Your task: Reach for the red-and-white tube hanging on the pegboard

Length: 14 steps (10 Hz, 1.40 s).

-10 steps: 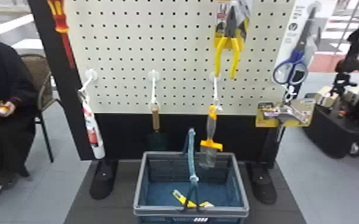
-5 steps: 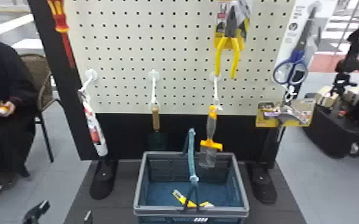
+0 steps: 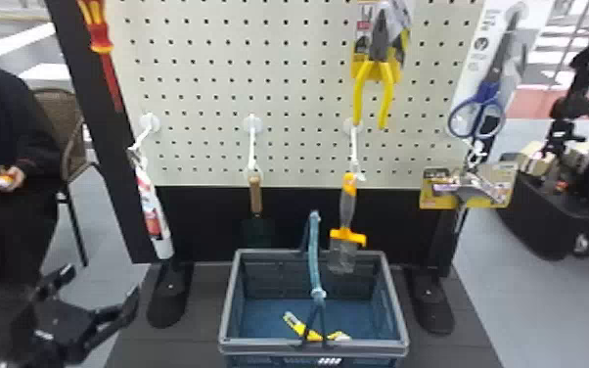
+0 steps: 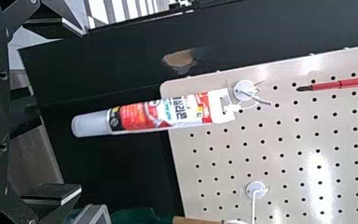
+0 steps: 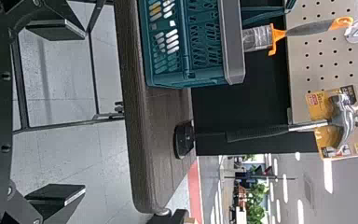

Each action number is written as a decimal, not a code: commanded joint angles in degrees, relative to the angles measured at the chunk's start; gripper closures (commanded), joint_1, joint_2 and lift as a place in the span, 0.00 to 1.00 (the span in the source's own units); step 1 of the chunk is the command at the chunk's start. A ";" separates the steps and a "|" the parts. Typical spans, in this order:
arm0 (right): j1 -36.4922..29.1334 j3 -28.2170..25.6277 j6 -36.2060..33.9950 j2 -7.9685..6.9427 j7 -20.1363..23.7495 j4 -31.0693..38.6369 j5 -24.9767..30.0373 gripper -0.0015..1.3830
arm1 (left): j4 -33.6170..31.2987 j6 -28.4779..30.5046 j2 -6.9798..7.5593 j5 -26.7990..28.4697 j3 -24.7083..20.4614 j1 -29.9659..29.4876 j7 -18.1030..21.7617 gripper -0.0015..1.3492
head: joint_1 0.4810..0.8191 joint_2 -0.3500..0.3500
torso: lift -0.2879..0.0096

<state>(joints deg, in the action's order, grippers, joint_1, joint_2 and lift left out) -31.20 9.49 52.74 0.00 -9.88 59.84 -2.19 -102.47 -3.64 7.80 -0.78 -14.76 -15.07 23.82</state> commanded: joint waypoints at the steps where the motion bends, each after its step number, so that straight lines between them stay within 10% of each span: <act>1: -0.21 0.00 0.00 -0.05 0.21 0.00 0.00 0.10 | 1.15 3.99 2.05 -0.45 -0.53 3.96 1.58 0.10 | 0.20 0.50 | 0.63; 7: 0.03 -0.09 0.00 -0.05 3.55 -1.40 -0.27 0.10 | 9.16 19.90 11.28 -3.53 4.22 22.17 15.20 0.10 | 0.20 0.50 | 0.63; 14: 0.16 -0.09 0.00 -0.05 6.28 -2.95 -1.15 0.10 | 23.37 27.54 15.32 -11.35 11.42 35.34 23.99 0.10 | 0.20 0.50 | 0.63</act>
<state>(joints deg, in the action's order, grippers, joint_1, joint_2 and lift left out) -31.04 9.37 52.73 0.00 -3.62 57.00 -3.36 -80.19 23.17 22.92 -11.39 -4.17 19.45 47.76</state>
